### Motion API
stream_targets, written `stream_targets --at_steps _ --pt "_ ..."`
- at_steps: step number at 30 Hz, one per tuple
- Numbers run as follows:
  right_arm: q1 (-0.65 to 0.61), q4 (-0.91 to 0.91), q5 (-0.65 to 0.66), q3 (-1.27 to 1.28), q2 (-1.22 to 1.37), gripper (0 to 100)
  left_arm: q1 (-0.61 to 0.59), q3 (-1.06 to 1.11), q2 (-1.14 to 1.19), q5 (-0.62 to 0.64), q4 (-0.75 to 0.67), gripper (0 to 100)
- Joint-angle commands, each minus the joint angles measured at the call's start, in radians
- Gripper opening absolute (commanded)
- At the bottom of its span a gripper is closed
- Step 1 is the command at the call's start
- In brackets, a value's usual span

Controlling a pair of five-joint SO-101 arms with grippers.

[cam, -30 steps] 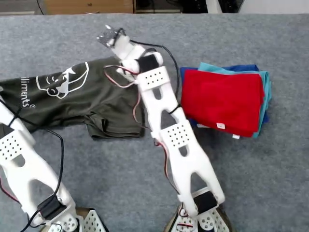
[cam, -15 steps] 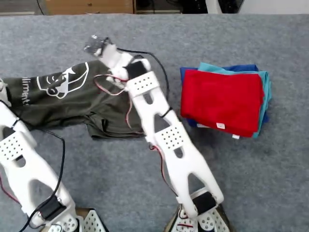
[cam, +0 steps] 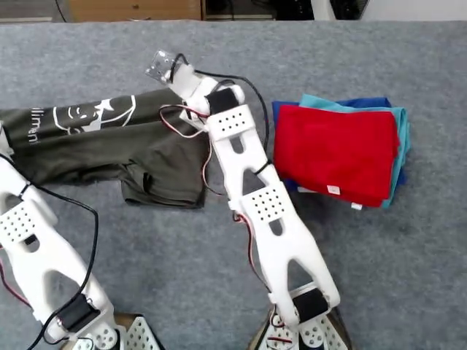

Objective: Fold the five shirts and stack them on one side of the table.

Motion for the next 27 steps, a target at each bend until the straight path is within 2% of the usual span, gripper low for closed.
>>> stream_targets --at_steps 1,7,12,19,24,27 --pt "-0.051 0.094 0.012 -0.048 -0.177 0.2 0.018 -0.029 -0.168 0.009 0.109 2" --pt "-0.170 0.431 0.035 -0.036 -0.360 0.2 0.009 -0.025 -0.343 -0.069 0.310 2" --pt "-0.223 0.423 0.057 0.085 -0.466 0.2 -0.083 -0.023 -0.424 -0.058 0.308 2" --pt "-0.348 0.422 0.173 0.535 -0.645 0.2 -0.224 -0.023 -0.452 -0.058 0.308 2" --pt "-0.360 0.393 0.219 0.799 -0.725 0.5 -0.285 -0.021 -0.450 -0.058 0.308 2" --pt "-0.358 0.356 0.219 0.909 -0.745 8.7 -0.305 -0.017 -0.450 -0.054 0.310 2"
